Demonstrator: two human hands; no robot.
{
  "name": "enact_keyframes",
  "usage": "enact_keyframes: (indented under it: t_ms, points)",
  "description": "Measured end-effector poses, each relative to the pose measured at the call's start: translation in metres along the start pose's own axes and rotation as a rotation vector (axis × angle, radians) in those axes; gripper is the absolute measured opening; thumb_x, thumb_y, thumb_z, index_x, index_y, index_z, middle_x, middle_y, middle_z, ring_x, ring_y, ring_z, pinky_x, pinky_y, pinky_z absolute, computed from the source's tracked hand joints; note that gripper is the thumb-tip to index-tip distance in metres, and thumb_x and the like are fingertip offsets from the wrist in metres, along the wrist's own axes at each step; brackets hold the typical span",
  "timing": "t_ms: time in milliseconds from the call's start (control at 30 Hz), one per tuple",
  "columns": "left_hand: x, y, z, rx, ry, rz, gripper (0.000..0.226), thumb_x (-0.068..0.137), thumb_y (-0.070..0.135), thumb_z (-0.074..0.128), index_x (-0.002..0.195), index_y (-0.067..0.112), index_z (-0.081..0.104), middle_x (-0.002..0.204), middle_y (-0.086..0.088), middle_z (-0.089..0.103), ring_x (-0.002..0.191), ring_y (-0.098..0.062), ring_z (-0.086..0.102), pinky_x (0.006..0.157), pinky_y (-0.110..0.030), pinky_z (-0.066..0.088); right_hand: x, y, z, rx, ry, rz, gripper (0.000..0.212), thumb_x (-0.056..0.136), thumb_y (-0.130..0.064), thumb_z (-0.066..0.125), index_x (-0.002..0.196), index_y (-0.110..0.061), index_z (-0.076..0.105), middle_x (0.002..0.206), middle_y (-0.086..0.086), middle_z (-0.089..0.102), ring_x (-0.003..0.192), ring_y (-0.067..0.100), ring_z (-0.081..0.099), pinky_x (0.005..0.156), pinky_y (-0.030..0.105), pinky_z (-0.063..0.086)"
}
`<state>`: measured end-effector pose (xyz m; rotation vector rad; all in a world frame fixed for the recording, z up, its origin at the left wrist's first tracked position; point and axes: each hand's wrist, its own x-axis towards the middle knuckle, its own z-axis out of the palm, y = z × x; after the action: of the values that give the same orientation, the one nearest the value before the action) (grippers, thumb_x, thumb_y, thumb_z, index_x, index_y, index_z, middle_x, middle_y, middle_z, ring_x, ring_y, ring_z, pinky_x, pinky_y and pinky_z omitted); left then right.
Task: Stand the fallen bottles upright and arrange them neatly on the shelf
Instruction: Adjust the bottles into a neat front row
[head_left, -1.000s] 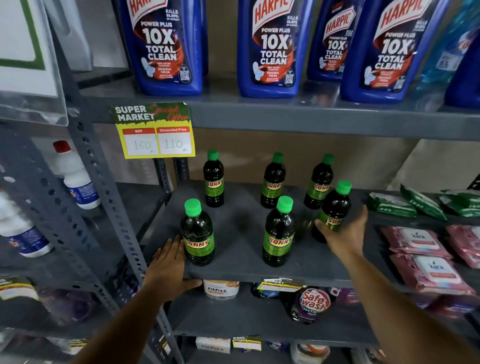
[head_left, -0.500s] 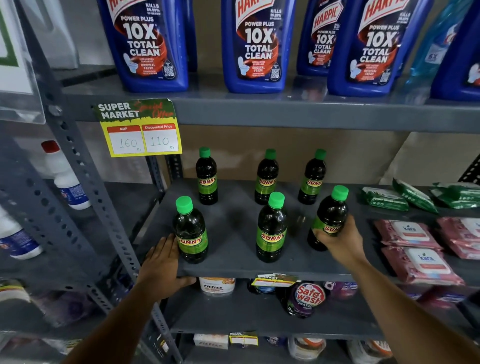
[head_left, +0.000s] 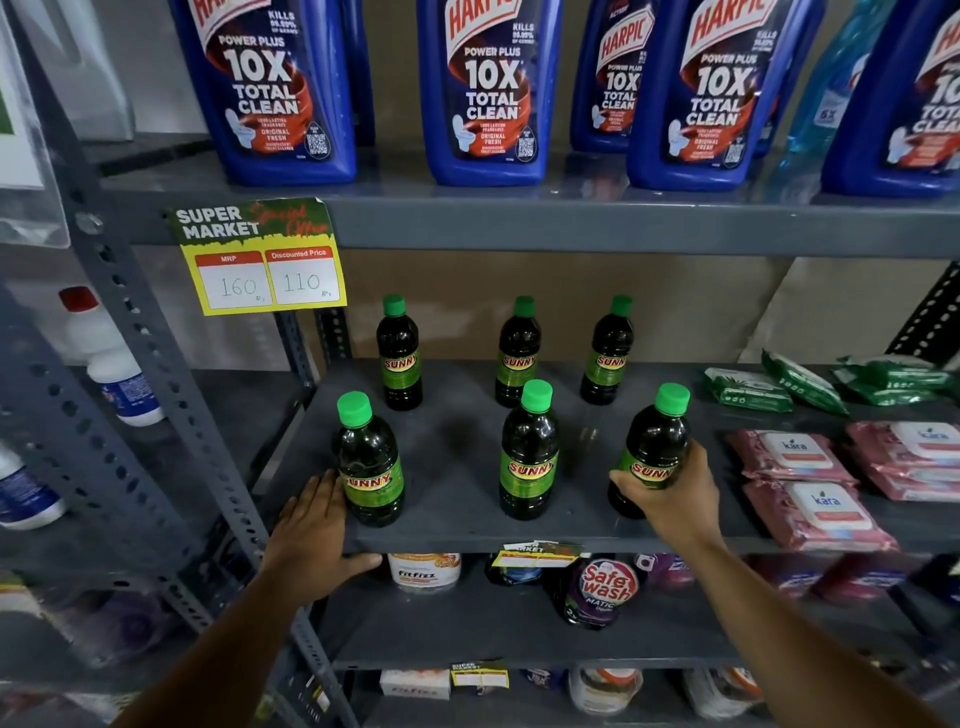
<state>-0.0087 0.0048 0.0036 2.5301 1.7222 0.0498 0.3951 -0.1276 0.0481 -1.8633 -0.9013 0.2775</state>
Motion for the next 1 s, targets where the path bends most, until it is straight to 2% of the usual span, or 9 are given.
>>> enact_keyframes:
  t_ms: [233, 300, 367, 433, 500, 600, 733, 900, 1000]
  points:
    - [-0.001, 0.000, -0.001, -0.011, 0.001, 0.002, 0.122, 0.068, 0.078, 0.055, 0.150, 0.011, -0.005, 0.161, -0.008, -0.004, 0.147, -0.025, -0.005, 0.119, -0.045, 0.004, -0.004, 0.001, 0.001, 0.011, 0.022, -0.068, 0.082, 0.049, -0.054, 0.086, 0.115, -0.020, 0.051, 0.109, 0.003, 0.065, 0.104, 0.024, 0.062, 0.084, 0.043, 0.054]
    - [-0.001, 0.001, -0.001, -0.009, -0.009, 0.001, 0.122, 0.068, 0.078, 0.055, 0.150, 0.011, -0.005, 0.161, -0.008, -0.004, 0.147, -0.024, -0.006, 0.119, -0.045, 0.004, -0.019, -0.001, 0.006, -0.133, 0.249, -0.187, 0.101, 0.052, -0.060, 0.082, 0.128, -0.008, 0.041, 0.128, 0.017, 0.049, 0.123, 0.035, 0.042, 0.103, 0.050, 0.037]
    - [-0.001, 0.001, -0.001, -0.011, -0.001, 0.000, 0.123, 0.066, 0.081, 0.052, 0.150, 0.011, -0.005, 0.161, -0.009, -0.004, 0.147, -0.025, -0.006, 0.119, -0.044, 0.004, -0.042, -0.011, 0.015, -0.220, 0.345, -0.455, 0.103, 0.057, -0.071, 0.069, 0.128, -0.004, 0.036, 0.131, 0.015, 0.036, 0.122, 0.033, 0.034, 0.105, 0.039, 0.024]
    - [-0.001, -0.001, -0.001, -0.013, -0.003, 0.009, 0.125, 0.064, 0.084, 0.048, 0.150, 0.010, -0.005, 0.161, -0.010, -0.003, 0.147, -0.025, -0.005, 0.119, -0.044, 0.004, -0.060, -0.027, 0.031, -0.167, 0.096, -0.552, 0.096, 0.063, -0.073, 0.065, 0.131, -0.013, 0.035, 0.132, 0.003, 0.033, 0.124, 0.027, 0.035, 0.109, 0.036, 0.024]
    - [-0.001, -0.001, 0.000, -0.005, -0.003, 0.012, 0.124, 0.067, 0.082, 0.050, 0.150, 0.010, -0.006, 0.161, -0.010, -0.004, 0.147, -0.025, -0.006, 0.119, -0.044, 0.003, -0.065, -0.035, 0.051, -0.094, -0.205, -0.444, 0.104, 0.064, -0.056, 0.079, 0.144, -0.021, 0.023, 0.143, -0.002, 0.029, 0.134, 0.020, 0.034, 0.113, 0.038, 0.030]
    - [-0.002, 0.000, -0.001, -0.019, -0.010, 0.002, 0.124, 0.067, 0.080, 0.054, 0.150, 0.011, -0.006, 0.161, -0.009, -0.005, 0.147, -0.024, -0.007, 0.118, -0.043, 0.002, -0.059, -0.046, 0.074, 0.040, -0.400, -0.236, 0.123, 0.059, -0.036, 0.090, 0.150, -0.027, 0.009, 0.149, -0.005, 0.033, 0.137, 0.010, 0.033, 0.111, 0.032, 0.031]
    - [-0.003, 0.000, -0.001, -0.010, -0.018, -0.002, 0.124, 0.067, 0.081, 0.052, 0.150, 0.011, -0.008, 0.161, -0.009, -0.006, 0.147, -0.025, -0.008, 0.118, -0.043, 0.001, -0.047, -0.051, 0.084, 0.015, -0.414, -0.144, 0.084, 0.063, -0.025, 0.088, 0.131, -0.021, 0.038, 0.113, -0.009, 0.058, 0.111, 0.012, 0.057, 0.091, 0.027, 0.046]
    - [-0.001, 0.000, -0.001, -0.012, -0.013, -0.003, 0.124, 0.067, 0.081, 0.051, 0.150, 0.011, -0.009, 0.161, -0.008, -0.007, 0.147, -0.024, -0.010, 0.118, -0.043, 0.000, -0.049, -0.046, 0.090, 0.009, -0.383, -0.127, 0.076, 0.063, -0.025, 0.087, 0.124, -0.022, 0.042, 0.107, -0.008, 0.060, 0.104, 0.014, 0.061, 0.075, 0.014, 0.043]
    - [-0.002, 0.000, -0.001, -0.016, -0.012, -0.004, 0.124, 0.067, 0.081, 0.052, 0.149, 0.011, -0.010, 0.161, -0.008, -0.008, 0.146, -0.024, -0.010, 0.118, -0.042, 0.000, -0.055, -0.049, 0.088, 0.046, -0.366, -0.135, 0.097, 0.061, -0.030, 0.089, 0.138, -0.020, 0.031, 0.125, -0.007, 0.050, 0.124, 0.014, 0.049, 0.096, 0.020, 0.040]
